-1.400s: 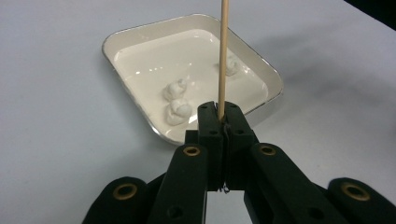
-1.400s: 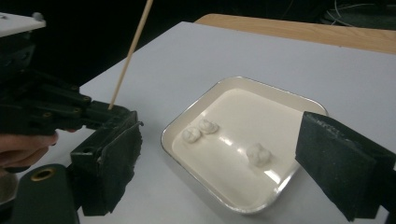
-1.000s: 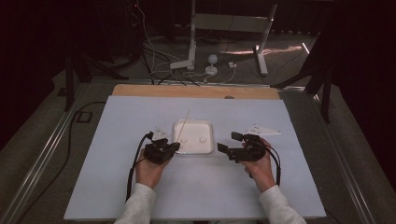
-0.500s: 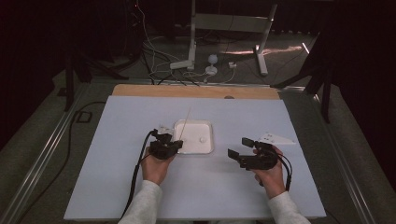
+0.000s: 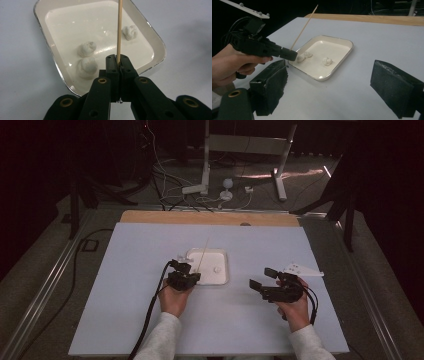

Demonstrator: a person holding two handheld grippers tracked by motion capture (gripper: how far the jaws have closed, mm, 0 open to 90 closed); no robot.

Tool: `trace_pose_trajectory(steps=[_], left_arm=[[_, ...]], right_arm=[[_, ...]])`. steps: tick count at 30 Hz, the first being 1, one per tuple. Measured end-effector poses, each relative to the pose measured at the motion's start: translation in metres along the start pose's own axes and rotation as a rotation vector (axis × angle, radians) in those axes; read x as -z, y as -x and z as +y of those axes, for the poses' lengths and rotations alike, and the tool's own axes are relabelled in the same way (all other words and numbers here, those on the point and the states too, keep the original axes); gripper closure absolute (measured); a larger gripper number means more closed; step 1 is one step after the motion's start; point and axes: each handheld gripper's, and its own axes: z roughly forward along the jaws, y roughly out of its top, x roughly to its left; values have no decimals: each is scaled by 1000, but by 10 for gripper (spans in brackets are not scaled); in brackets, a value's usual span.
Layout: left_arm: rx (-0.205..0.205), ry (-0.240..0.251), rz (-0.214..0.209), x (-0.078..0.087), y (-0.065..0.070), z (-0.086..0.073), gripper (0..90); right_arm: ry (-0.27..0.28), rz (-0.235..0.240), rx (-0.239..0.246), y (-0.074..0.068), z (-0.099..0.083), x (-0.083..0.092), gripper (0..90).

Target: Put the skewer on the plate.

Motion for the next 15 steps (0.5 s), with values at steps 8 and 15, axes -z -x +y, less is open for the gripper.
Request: trace_pose_trajectory(steps=[8, 15], left_arm=[[15, -42, 26, -6, 3, 0, 889], [37, -74, 32, -10, 5, -1, 880]], right_arm=[[3, 2, 2, 0, 0, 1, 135], [8, 0, -2, 1, 1, 2, 137]])
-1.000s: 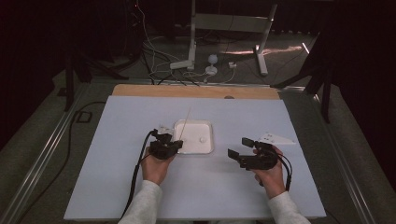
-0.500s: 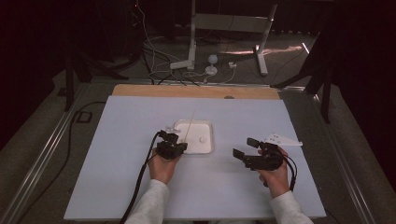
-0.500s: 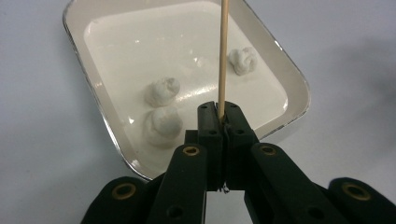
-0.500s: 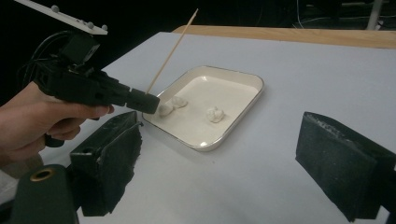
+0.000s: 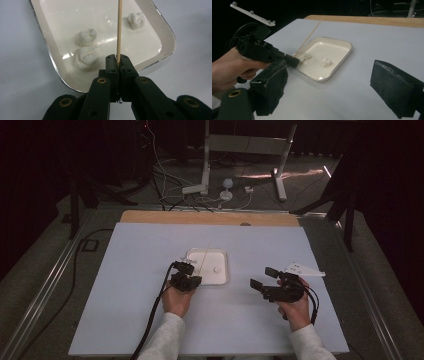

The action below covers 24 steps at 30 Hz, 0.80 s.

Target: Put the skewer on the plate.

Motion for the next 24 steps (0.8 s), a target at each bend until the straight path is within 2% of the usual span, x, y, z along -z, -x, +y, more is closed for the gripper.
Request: trace_pose_trajectory(steps=[2, 5, 8, 12, 16, 19, 24], left_arm=[[10, -1, -4, 0, 0, 0, 851], [16, 9, -3, 3, -1, 1, 738], [35, 48, -29, 8, 0, 0, 609], [23, 141, -100, 29, -3, 1, 475], [-8, 239, -120, 55, -11, -1, 334], [-42, 315, -117, 78, -24, -7, 248], [-91, 422, -78, 111, -49, -23, 151]], right_arm=[[1, 0, 0, 0, 0, 0, 137], [1, -4, 5, 0, 0, 1, 138], [2, -8, 3, 0, 0, 2, 137], [3, -19, 9, 1, 0, 4, 135], [4, -35, 17, 2, -2, 8, 131], [10, -43, 24, 4, -4, 11, 127], [8, -63, 23, 8, -10, 16, 116]])
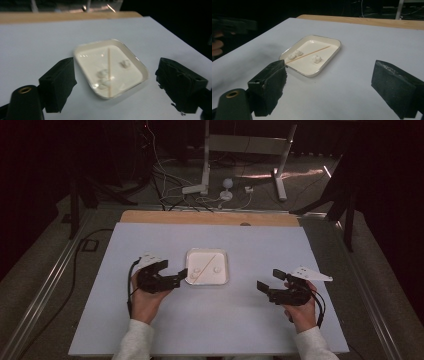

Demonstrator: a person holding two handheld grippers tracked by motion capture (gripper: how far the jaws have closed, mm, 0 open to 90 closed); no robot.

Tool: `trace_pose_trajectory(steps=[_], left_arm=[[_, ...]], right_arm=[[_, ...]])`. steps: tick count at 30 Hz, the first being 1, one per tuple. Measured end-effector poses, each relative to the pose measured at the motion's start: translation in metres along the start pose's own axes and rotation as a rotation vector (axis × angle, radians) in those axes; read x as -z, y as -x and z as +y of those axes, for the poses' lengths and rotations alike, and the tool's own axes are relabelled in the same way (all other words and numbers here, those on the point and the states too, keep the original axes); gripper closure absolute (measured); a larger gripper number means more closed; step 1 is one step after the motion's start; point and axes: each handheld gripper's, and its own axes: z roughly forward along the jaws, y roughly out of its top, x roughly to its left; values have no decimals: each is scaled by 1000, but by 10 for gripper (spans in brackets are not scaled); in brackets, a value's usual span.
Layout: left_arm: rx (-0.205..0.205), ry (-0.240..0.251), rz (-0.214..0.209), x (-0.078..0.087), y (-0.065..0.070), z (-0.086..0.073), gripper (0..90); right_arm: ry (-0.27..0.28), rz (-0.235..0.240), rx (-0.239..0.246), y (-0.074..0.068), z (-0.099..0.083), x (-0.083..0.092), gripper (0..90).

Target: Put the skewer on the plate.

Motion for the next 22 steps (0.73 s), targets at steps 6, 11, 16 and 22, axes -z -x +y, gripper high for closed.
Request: trace_pose_trajectory(steps=[6, 11, 16, 22], left_arm=[[-46, 64, 21, 28, -17, -16, 31], [-50, 123, 48, 42, -28, -29, 6], [-54, 150, 67, 51, -35, -36, 6], [-53, 175, 100, 57, -40, -40, 6]], right_arm=[[-18, -14, 8, 5, -12, 3, 76], [-3, -9, 19, 8, -17, 8, 26], [25, -20, 35, 11, -23, 16, 15], [41, -48, 40, 16, -27, 23, 15]])
